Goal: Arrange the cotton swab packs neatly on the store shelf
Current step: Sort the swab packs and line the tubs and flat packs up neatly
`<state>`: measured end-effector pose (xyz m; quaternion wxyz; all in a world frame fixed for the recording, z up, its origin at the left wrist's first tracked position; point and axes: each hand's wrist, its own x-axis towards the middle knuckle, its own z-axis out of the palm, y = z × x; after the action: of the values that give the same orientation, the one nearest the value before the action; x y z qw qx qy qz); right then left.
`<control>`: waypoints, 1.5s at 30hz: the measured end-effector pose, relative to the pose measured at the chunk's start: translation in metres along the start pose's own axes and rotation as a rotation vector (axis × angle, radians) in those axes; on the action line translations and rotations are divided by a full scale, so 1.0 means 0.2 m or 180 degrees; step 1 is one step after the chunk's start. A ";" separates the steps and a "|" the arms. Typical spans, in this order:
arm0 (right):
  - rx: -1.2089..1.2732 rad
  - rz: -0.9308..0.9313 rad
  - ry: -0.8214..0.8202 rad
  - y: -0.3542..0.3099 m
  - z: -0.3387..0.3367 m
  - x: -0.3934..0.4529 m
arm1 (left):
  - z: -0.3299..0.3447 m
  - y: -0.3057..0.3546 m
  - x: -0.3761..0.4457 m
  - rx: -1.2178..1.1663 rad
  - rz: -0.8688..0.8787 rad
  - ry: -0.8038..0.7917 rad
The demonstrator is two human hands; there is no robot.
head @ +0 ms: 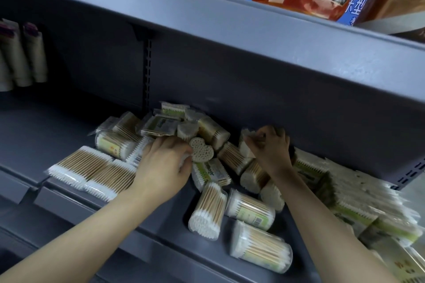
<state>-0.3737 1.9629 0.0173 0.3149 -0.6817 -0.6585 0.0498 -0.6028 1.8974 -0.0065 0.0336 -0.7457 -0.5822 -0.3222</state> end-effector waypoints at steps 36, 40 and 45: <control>-0.0101 -0.1287 -0.0692 -0.17 -0.06 -0.30 | -0.07 0.07 -0.14 0.0263 0.0320 -0.1202; -0.0321 -0.1133 -0.1056 -0.18 0.02 -0.31 | -0.09 0.05 -0.16 0.0272 0.0414 -0.1265; -0.0299 -0.0835 -0.1316 -0.21 0.06 -0.31 | -0.09 0.03 -0.18 0.0184 0.0418 -0.1261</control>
<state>-0.4229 1.9060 0.0069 0.1453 -0.5796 -0.7934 0.1161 -0.6091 1.8574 -0.0090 -0.0391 -0.8296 -0.5366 -0.1495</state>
